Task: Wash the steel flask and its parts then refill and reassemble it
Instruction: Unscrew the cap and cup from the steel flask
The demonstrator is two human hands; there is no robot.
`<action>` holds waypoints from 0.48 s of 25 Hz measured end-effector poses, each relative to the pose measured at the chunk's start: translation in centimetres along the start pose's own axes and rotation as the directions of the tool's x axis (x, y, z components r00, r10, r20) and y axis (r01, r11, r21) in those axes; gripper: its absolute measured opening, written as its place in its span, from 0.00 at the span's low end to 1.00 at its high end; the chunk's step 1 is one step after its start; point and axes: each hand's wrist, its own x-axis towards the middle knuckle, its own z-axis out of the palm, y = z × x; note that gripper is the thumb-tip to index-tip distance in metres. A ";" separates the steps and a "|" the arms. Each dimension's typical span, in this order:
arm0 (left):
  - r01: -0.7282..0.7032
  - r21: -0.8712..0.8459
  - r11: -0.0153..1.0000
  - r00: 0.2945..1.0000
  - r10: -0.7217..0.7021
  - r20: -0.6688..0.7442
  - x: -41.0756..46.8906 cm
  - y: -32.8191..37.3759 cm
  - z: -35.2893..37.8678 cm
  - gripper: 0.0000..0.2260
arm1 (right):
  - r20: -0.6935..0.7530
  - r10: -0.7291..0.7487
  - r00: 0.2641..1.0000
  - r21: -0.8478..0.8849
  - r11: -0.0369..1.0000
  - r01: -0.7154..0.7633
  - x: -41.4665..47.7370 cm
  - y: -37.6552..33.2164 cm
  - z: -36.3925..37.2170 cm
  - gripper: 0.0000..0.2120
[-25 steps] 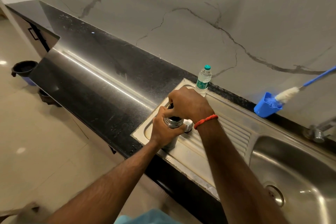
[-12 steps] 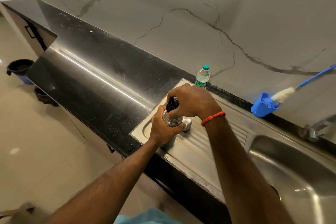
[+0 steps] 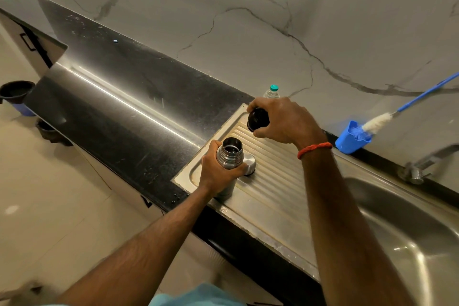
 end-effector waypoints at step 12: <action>-0.022 -0.035 0.999 1.000 0.022 -0.006 -0.1 0.1 0.1 0.31 | 0.215 0.242 0.946 0.006 0.968 -0.249 -0.2 4.9 9.8 0.28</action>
